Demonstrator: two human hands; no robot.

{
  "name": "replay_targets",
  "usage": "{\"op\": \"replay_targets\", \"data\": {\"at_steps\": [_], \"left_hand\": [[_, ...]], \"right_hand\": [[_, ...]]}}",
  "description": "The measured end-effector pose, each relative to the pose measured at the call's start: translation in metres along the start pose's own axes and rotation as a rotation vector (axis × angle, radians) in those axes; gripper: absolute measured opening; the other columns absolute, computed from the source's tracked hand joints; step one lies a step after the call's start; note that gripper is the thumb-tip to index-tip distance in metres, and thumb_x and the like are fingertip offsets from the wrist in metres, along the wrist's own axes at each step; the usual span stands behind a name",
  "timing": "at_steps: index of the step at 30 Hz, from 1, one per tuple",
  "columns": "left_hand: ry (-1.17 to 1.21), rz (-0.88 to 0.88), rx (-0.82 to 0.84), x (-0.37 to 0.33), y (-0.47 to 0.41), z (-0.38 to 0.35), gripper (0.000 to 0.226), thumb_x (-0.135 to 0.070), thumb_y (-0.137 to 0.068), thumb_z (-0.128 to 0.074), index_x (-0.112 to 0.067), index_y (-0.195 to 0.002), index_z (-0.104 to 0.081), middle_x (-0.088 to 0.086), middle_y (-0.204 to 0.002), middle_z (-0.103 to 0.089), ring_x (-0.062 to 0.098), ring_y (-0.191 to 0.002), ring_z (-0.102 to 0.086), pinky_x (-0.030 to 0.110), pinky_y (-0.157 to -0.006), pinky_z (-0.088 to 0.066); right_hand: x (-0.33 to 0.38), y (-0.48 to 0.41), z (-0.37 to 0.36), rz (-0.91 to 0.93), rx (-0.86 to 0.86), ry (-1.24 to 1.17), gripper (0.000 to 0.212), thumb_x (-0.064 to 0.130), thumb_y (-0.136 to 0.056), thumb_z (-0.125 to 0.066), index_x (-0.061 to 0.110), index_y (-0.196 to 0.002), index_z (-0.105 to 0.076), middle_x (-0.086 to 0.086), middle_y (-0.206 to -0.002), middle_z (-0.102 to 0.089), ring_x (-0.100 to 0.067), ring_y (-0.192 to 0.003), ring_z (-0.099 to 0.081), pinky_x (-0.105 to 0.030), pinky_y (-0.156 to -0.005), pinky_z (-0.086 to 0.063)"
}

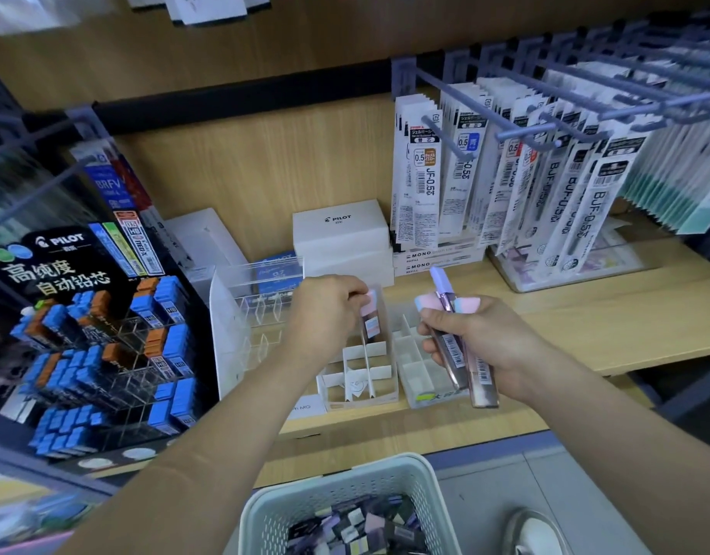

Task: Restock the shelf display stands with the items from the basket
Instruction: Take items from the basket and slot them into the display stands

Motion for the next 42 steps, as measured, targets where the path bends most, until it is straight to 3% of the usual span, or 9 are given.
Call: {"op": "replay_targets", "data": {"at_steps": [5, 10, 13, 17, 19, 23, 29, 37, 42], "left_hand": [[-0.159, -0.187, 0.039, 0.007, -0.004, -0.004, 0.016, -0.017, -0.087, -0.06, -0.01, -0.084, -0.074, 0.006, -0.084, -0.069, 0.025, -0.081, -0.063, 0.031, -0.069, -0.05], [-0.211, -0.309, -0.101, 0.015, -0.006, -0.008, 0.006, -0.009, -0.076, -0.071, -0.01, -0.078, -0.076, 0.007, -0.079, -0.059, 0.03, -0.076, -0.057, 0.029, -0.063, -0.049], [-0.018, -0.15, -0.06, 0.008, -0.007, 0.0, 0.013, -0.013, -0.083, -0.07, -0.012, -0.095, -0.075, 0.003, -0.085, -0.064, 0.02, -0.077, -0.06, 0.026, -0.071, -0.049], [0.714, 0.272, 0.361, -0.02, -0.002, 0.02, 0.016, -0.021, -0.09, -0.062, -0.01, -0.097, -0.072, 0.002, -0.072, -0.068, 0.013, -0.061, -0.06, 0.024, -0.06, -0.056], [0.797, 0.294, 0.463, -0.025, 0.002, 0.026, 0.017, -0.017, -0.087, -0.065, -0.008, -0.101, -0.07, 0.007, -0.073, -0.07, 0.014, -0.061, -0.062, 0.024, -0.062, -0.057], [0.773, 0.302, 0.359, -0.021, 0.002, 0.036, 0.017, -0.008, -0.086, -0.066, -0.006, -0.102, -0.07, 0.015, -0.08, -0.07, 0.013, -0.059, -0.063, 0.021, -0.06, -0.056], [0.983, 0.27, 0.492, -0.015, 0.002, 0.057, 0.031, 0.001, -0.079, -0.064, -0.009, -0.108, -0.068, 0.009, -0.08, -0.071, 0.016, -0.072, -0.068, 0.021, -0.069, -0.057], [0.39, 0.126, 0.18, -0.003, -0.018, 0.077, 0.013, -0.008, -0.086, -0.067, -0.019, -0.081, -0.07, 0.003, -0.075, -0.07, 0.018, -0.065, -0.066, 0.025, -0.068, -0.056], [0.091, 0.105, 0.085, 0.002, -0.01, 0.053, 0.009, -0.02, -0.08, -0.074, -0.017, -0.089, -0.072, -0.005, -0.071, -0.067, 0.013, -0.067, -0.065, 0.023, -0.066, -0.052]], "right_hand": [[-0.005, -0.002, -0.005, -0.003, -0.01, 0.072, 0.01, 0.007, -0.088, -0.069, 0.002, -0.097, -0.067, -0.015, -0.082, -0.069, -0.019, -0.058, -0.063, -0.03, -0.055, -0.054], [-0.002, -0.001, -0.01, -0.059, -0.025, 0.018, 0.009, -0.002, -0.087, -0.064, -0.001, -0.096, -0.061, -0.017, -0.077, -0.058, -0.023, -0.061, -0.062, -0.031, -0.055, -0.057], [0.003, 0.002, -0.01, -0.059, 0.027, -0.054, 0.012, -0.009, -0.085, -0.062, -0.004, -0.096, -0.06, -0.021, -0.074, -0.06, -0.026, -0.063, -0.064, -0.032, -0.055, -0.058], [0.007, 0.006, -0.014, -0.015, 0.146, -0.073, 0.01, -0.007, -0.082, -0.067, -0.003, -0.091, -0.069, -0.021, -0.076, -0.068, -0.026, -0.068, -0.068, -0.032, -0.06, -0.06], [0.008, 0.007, -0.018, 0.017, 0.21, -0.059, 0.012, -0.003, -0.081, -0.068, -0.002, -0.093, -0.07, -0.02, -0.081, -0.07, -0.026, -0.07, -0.068, -0.033, -0.062, -0.059], [0.01, 0.011, -0.02, -0.023, 0.267, -0.055, 0.018, 0.018, -0.087, -0.067, 0.003, -0.098, -0.069, -0.016, -0.088, -0.073, -0.026, -0.072, -0.07, -0.032, -0.063, -0.059], [0.015, 0.015, -0.018, -0.071, 0.235, -0.099, 0.015, 0.016, -0.091, -0.062, 0.011, -0.079, -0.07, -0.01, -0.068, -0.067, -0.013, -0.046, -0.058, -0.018, -0.04, -0.045], [0.005, -0.005, -0.004, 0.079, -0.165, 0.199, 0.02, 0.02, -0.089, -0.069, 0.009, -0.078, -0.058, -0.006, -0.058, -0.049, -0.011, -0.035, -0.045, -0.02, -0.035, -0.033], [-0.007, -0.01, -0.013, 0.123, -0.115, 0.374, 0.021, 0.019, -0.078, -0.08, 0.011, -0.073, -0.062, 0.001, -0.045, -0.047, -0.013, -0.034, -0.04, -0.021, -0.037, -0.033]]}}
Point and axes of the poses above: each hand's wrist, its own y-axis away from the middle knuckle, its own z-axis out of the back of the hand, x = y × z, the point moved 1 cm from there along -y, towards the middle knuckle
